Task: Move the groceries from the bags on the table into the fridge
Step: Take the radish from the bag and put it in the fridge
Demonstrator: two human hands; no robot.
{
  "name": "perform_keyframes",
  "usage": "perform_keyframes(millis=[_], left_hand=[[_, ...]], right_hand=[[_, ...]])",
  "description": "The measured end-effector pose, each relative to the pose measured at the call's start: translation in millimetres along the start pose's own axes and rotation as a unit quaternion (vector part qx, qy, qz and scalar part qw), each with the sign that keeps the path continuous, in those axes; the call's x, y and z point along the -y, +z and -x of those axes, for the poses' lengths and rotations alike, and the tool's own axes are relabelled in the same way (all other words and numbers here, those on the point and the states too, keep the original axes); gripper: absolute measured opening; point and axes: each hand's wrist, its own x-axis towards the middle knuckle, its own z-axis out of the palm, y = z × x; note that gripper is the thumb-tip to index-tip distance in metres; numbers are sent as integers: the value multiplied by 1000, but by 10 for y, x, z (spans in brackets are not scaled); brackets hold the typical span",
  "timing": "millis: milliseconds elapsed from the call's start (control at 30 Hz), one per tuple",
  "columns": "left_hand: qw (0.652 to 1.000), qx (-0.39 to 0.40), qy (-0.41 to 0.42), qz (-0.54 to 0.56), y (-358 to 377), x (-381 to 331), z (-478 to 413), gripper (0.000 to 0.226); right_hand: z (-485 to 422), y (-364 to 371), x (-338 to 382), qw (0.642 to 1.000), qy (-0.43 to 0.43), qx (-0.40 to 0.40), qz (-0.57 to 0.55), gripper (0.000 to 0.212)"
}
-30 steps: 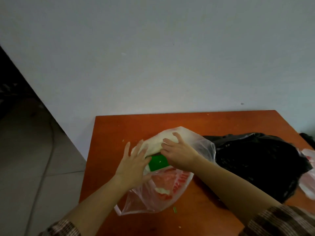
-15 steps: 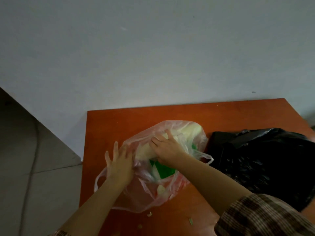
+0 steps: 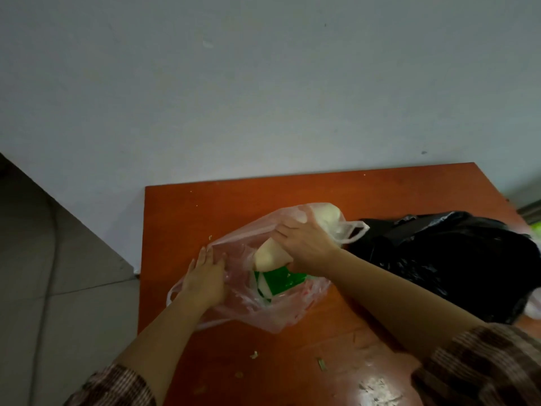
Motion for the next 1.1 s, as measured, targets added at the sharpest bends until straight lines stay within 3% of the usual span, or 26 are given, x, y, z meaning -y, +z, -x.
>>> perform_keyframes(millis=[133,267,367,467,533,633,733,867,1100], left_hand=[[999,25,-15,35,-71,-43,44,69],[981,-6,12,192,-233,-241,119,42],[955,-116,6,274,-585,-510,286,23],[913,-298,61,272,-960,-763,473,23],[891,-319,123,299,-1134,-947,595,24],[882,-239,196,357,-1256,-1286,734,45],[867,-208,250,377,-1276,-1599,809,65],[839,-239,274,406,-1297,-1859,931,75],[824,-291,353,335,-1535,-2553,1466,76]], right_hand=[[375,-191,-206,990,94,-63,-90,61],[624,-425,-403,929,246,-155,-231,66],[776,-565,-539,862,329,-194,-334,68],[936,-638,-639,810,369,-221,-399,72],[1038,-697,-681,774,371,-245,-452,71],[1215,-877,-728,725,351,-297,-513,63],[1458,-1105,-744,684,336,-336,-554,53],[1884,-1325,-725,634,328,-380,-588,46],[3052,-1425,-812,558,336,-434,-623,33]])
